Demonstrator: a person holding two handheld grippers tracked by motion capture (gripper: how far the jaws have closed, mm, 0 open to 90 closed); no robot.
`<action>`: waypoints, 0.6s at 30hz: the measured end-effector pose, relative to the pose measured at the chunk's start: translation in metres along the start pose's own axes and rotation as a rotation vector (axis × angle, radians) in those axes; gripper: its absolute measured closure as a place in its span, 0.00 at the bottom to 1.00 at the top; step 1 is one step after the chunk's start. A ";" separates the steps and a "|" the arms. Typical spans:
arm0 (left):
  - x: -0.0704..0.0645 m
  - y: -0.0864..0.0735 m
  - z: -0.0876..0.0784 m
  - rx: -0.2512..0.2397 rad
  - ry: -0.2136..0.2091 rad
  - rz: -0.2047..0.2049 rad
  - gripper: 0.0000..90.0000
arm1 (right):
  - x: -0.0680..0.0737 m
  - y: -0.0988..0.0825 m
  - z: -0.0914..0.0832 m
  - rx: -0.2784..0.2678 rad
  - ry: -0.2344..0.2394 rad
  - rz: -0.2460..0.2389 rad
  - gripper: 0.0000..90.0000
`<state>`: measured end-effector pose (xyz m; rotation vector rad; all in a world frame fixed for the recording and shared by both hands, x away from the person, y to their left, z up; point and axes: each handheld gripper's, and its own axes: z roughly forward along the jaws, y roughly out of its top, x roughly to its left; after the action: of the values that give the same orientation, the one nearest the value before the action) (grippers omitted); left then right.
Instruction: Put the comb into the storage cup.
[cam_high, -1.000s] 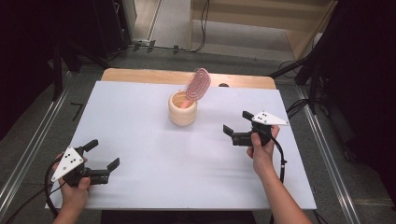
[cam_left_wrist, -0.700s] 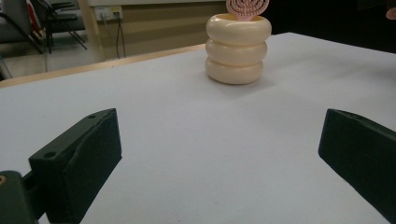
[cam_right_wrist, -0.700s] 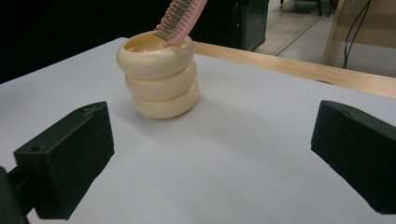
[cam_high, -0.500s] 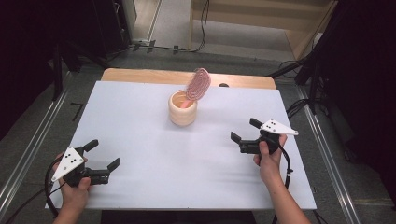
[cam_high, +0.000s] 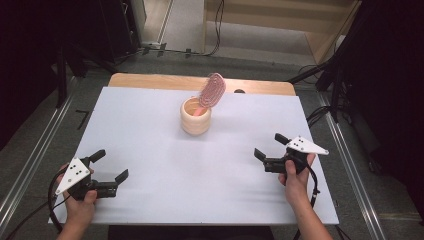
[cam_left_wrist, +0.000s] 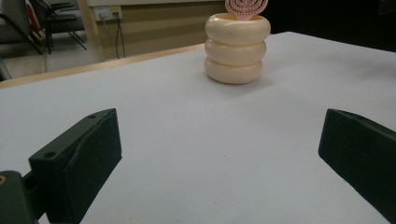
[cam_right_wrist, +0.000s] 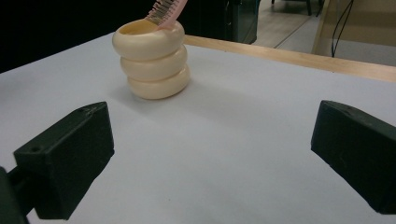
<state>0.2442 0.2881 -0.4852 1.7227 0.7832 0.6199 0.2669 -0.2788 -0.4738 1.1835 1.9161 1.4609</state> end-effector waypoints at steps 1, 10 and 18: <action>0.000 0.000 0.000 -0.001 -0.001 0.000 0.00 | 0.000 -0.001 -0.002 0.003 -0.003 -0.002 0.00; 0.000 0.000 0.000 -0.001 0.001 0.003 0.00 | -0.004 -0.013 -0.016 0.009 -0.015 0.008 0.00; 0.000 0.000 0.000 -0.002 0.001 0.002 0.00 | -0.010 -0.022 -0.028 0.011 -0.026 0.020 0.00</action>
<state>0.2439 0.2880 -0.4852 1.7216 0.7821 0.6226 0.2423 -0.3040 -0.4863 1.2246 1.9017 1.4402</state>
